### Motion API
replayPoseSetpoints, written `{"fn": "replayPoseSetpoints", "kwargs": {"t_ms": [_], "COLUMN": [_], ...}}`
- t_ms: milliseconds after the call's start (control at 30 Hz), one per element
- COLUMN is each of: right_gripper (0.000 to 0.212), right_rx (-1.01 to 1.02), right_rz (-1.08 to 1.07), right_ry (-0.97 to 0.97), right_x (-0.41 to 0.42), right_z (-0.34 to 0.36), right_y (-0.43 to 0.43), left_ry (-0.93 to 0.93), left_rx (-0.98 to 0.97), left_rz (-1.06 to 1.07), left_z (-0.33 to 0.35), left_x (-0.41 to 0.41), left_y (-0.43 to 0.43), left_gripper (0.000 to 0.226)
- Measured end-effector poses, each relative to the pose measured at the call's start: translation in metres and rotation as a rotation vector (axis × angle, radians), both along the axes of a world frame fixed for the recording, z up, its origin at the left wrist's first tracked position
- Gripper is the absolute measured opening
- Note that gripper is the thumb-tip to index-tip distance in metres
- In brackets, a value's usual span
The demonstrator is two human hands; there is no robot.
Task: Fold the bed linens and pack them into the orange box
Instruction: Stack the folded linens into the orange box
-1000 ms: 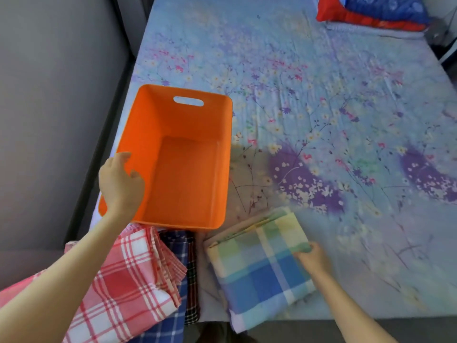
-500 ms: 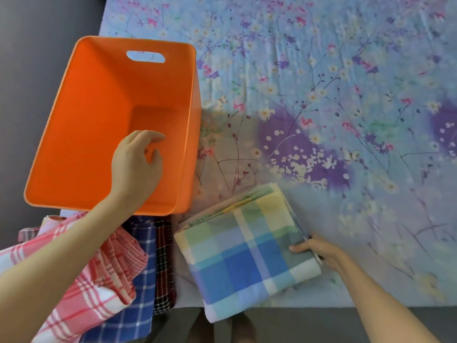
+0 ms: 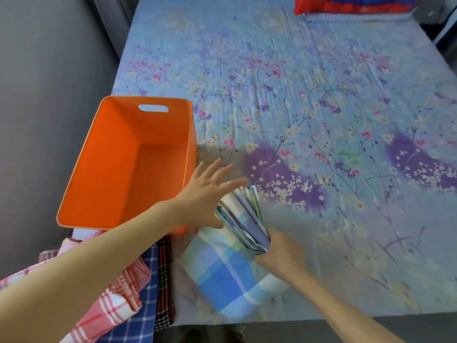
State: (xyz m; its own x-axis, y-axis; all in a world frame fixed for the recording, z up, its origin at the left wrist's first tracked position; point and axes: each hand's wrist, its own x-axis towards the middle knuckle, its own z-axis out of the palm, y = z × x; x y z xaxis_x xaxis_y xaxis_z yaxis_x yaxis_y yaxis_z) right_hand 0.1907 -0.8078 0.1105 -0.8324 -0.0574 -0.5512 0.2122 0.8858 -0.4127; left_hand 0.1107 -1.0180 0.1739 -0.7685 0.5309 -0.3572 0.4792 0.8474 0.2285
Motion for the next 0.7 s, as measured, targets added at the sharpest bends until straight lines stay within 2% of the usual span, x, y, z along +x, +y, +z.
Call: {"fn": "replayPoseSetpoints", "kwargs": {"t_ms": [33,100,167,267,367,467,533,600,700], "right_gripper": [0.034,0.045,0.043,0.042,0.038,0.034,0.023,0.017,0.021], "right_rx": [0.092,0.271,0.338,0.360,0.403,0.416,0.482,0.467,0.383], "right_rz": [0.123,0.362,0.429,0.481,0.474,0.469,0.498,0.527,0.536], "right_ry": [0.163,0.494,0.622,0.751,0.868,0.930,0.895,0.847,0.983], "right_x": [-0.001,-0.003,-0.007,-0.019,-0.039,-0.059,-0.069,-0.077,-0.093], "right_z": [0.024,0.064,0.104,0.151,0.200,0.257,0.294,0.324,0.344], "right_y": [-0.006,-0.014,-0.020,-0.026,-0.036,-0.063,-0.089,-0.124,-0.165], "left_ry": [0.018,0.090,0.097,0.063,0.113,0.243,0.369,0.487,0.620], "left_rx": [-0.083,-0.152,-0.147,-0.047,0.026,0.114,0.183,0.266,0.243], "left_rz": [-0.120,-0.290,-0.320,-0.164,0.040,0.164,0.219,0.299,0.362], "left_z": [0.009,0.021,0.036,0.057,0.097,0.142,0.171,0.200,0.237], "left_x": [0.001,0.006,0.009,0.016,0.028,0.043,0.043,0.029,0.008], "left_y": [0.008,0.017,0.014,-0.007,-0.035,-0.063,-0.083,-0.114,-0.163], "left_gripper": [0.112,0.125,0.124,0.111,0.120,0.122,0.112,0.097,0.075]}}
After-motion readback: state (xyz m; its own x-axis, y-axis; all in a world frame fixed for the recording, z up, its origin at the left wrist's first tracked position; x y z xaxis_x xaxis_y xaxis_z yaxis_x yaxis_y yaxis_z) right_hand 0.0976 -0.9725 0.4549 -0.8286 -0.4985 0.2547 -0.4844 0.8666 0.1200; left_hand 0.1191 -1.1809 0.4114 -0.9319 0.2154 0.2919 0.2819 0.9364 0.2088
